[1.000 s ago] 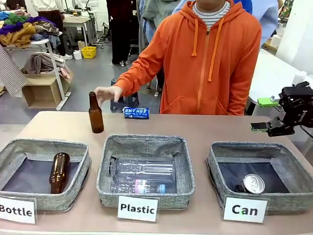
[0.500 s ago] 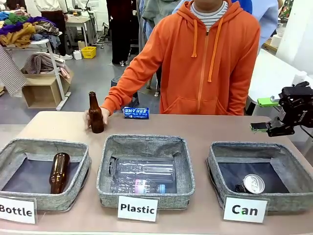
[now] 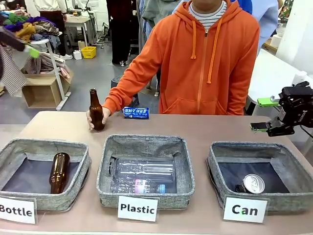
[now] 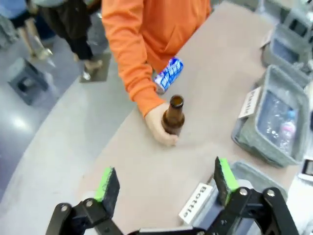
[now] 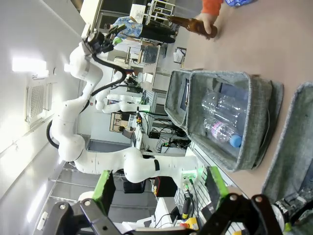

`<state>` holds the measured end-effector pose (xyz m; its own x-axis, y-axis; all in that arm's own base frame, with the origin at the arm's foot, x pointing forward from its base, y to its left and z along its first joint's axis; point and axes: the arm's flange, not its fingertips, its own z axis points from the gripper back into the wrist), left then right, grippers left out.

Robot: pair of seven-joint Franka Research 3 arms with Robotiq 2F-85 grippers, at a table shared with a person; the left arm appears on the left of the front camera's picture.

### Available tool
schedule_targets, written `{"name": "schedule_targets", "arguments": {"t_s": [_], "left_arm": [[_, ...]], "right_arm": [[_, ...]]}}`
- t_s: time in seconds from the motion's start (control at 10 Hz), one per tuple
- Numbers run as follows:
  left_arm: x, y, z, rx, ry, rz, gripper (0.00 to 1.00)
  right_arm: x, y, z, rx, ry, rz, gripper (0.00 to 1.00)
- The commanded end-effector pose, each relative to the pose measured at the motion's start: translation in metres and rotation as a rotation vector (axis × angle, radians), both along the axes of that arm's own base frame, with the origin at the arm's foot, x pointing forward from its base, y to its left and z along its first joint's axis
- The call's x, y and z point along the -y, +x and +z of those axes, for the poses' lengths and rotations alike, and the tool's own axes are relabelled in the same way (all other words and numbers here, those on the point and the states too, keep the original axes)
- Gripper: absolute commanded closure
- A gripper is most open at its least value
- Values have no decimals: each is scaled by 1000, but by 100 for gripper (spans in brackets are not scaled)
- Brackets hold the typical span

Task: Sort the can waste into the basket.
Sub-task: Pick up the can waste from the table and place it in the right Fabric basket.

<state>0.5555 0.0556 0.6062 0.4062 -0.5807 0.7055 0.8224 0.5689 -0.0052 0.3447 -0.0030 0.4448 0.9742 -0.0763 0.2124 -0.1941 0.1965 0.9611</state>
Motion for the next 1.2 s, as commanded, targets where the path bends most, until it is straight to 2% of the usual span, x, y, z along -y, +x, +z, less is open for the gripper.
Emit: {"name": "schedule_targets", "arguments": {"t_s": [0.0,0.2,0.3,0.5,0.8,1.1], "left_arm": [[-20,5,23,-63,46,20,0],[-73,-58,29,13,-49,97,0],[-104,-94,23,33,-124,196,0],[-145,-158,-8,111,-259,299,0],[-162,-182,-39,148,-354,356,0],[-158,-170,-38,132,-345,342,0]], "right_arm": [[-3,0,4,-7,18,-5,0],[-3,0,4,-7,18,-5,0],[-3,0,4,-7,18,-5,0],[-3,0,4,-7,18,-5,0],[-3,0,4,-7,18,-5,0],[-3,0,4,-7,18,-5,0]]}}
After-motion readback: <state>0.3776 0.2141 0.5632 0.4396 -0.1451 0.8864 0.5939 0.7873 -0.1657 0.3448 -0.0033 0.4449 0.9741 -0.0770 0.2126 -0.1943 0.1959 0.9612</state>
